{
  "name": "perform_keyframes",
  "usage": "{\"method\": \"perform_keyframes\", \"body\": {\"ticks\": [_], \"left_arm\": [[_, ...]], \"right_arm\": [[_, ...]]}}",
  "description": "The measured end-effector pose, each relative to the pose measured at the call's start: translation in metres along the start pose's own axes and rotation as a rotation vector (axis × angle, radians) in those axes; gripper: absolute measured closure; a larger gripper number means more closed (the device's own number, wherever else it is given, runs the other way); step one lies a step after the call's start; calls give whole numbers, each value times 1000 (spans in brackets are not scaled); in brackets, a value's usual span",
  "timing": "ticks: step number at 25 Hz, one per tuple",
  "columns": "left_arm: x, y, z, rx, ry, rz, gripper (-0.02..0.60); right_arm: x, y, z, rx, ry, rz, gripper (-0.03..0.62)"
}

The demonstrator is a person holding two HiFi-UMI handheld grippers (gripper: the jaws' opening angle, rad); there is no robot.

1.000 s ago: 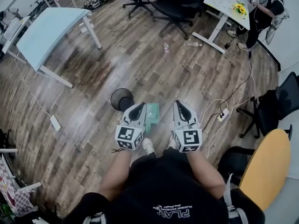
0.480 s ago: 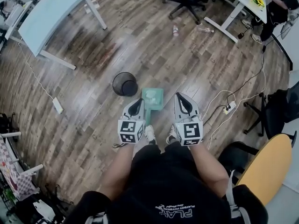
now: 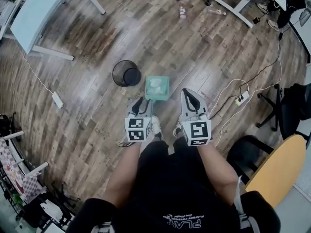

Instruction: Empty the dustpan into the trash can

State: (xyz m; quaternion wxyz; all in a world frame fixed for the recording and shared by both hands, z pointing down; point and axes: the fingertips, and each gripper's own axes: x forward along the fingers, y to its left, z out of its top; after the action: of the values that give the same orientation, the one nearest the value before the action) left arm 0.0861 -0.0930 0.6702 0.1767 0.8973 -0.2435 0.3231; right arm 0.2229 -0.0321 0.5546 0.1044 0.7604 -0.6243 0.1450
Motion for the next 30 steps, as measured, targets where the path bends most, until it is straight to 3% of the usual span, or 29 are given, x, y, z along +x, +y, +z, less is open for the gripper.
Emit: {"method": "perform_keyframes", "body": {"ticks": [9, 23, 30], "left_arm": [[38, 3, -60, 1, 183, 44, 320], [81, 4, -130, -52, 361, 34, 310], [94, 11, -134, -80, 363, 74, 313]], "right_arm": [[7, 0, -31, 5, 51, 44, 576], [5, -20, -60, 5, 110, 55, 576], [5, -28, -71, 14, 128, 57, 576]]}}
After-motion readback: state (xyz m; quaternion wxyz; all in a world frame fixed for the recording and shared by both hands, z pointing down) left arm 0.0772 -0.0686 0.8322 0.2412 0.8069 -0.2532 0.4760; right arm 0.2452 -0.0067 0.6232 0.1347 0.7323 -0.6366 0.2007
